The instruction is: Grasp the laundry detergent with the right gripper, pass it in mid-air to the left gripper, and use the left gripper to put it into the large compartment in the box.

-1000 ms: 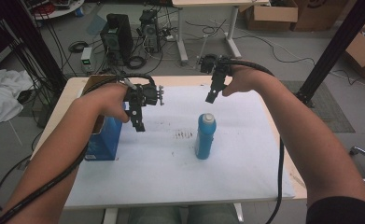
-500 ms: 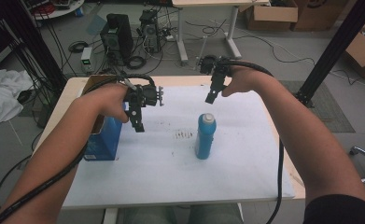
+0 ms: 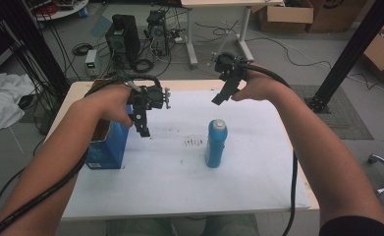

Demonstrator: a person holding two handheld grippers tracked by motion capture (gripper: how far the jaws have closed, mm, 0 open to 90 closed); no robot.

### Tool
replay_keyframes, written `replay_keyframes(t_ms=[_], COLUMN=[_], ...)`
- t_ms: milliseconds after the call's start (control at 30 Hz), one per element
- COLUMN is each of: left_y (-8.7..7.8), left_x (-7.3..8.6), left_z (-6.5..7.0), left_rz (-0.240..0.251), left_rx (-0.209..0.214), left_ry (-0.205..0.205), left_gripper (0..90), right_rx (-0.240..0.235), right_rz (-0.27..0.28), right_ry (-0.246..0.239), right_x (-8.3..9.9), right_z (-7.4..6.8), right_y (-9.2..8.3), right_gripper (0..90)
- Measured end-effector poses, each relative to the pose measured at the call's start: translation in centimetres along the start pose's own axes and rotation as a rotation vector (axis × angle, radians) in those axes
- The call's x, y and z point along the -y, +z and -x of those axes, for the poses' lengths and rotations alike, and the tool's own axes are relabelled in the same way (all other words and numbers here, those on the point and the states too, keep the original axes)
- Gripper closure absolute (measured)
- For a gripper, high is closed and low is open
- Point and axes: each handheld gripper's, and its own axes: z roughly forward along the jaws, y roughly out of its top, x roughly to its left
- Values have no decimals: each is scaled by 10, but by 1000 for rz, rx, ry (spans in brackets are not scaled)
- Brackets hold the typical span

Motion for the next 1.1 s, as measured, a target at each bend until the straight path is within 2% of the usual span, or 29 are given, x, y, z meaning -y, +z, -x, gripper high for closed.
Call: replay_keyframes(t_ms=[33,67,167,200,233,267,333,367,433,467,500,533,567,667,700,800,833,867,933,967,1067,1100], left_y=[0,-1,-4,-4,-5,-5,-5,-5,-4,-4,-4,-4,-4,-5,-5,-5,-5,-6,-7,-7,-9,-10], left_x=[0,-1,-3,-4,-4,-4,-5,-5,-5,-5,-4,-4,-4,-3,-2,0,0,1,1,1,1,1], left_z=[1,2,6,7,8,9,10,11,12,12,12,12,13,14,15,15,15,15,16,16,17,18], left_rz=[0,-2,3,8,6,7,4,6,6,8,13,13,12,24,34,39,38,37,39,43,50,48], left_rx=[0,-2,-8,-8,-9,-12,-9,-11,-9,-9,-11,-11,-9,-11,-11,-11,-12,-13,-16,-17,-23,-23], left_ry=[1,3,11,11,15,17,18,18,20,21,19,19,20,21,24,30,31,32,35,35,42,42], left_gripper=[1,1,1,1,1,1,1,1,1,1,1,1,1,1,1,1,1,1,1,1,1,1], right_rx=[0,3,0,3,18,18,61,66,119,119,138,138,148,190,208,218,245,245,277,269,286,291], right_rz=[0,26,156,216,314,314,399,424,490,490,539,539,553,611,660,692,711,728,750,757,764,771], right_ry=[0,7,48,63,97,97,127,143,184,184,216,216,237,285,324,354,369,370,375,378,370,374], right_x=[0,2,8,11,16,16,23,26,37,37,47,47,51,68,79,89,96,100,110,114,125,135], right_z=[0,0,0,1,1,1,1,1,0,0,0,0,0,-1,-3,-5,-8,-10,-18,-21,-32,-40], right_y=[0,-1,-7,-10,-13,-13,-15,-16,-16,-16,-16,-16,-17,-18,-19,-18,-18,-18,-16,-14,-11,-10], right_gripper=[0,0,0,0,0,0,0,0,0,0,0,0,0,0,0,0,0,0,0,0,0,0])
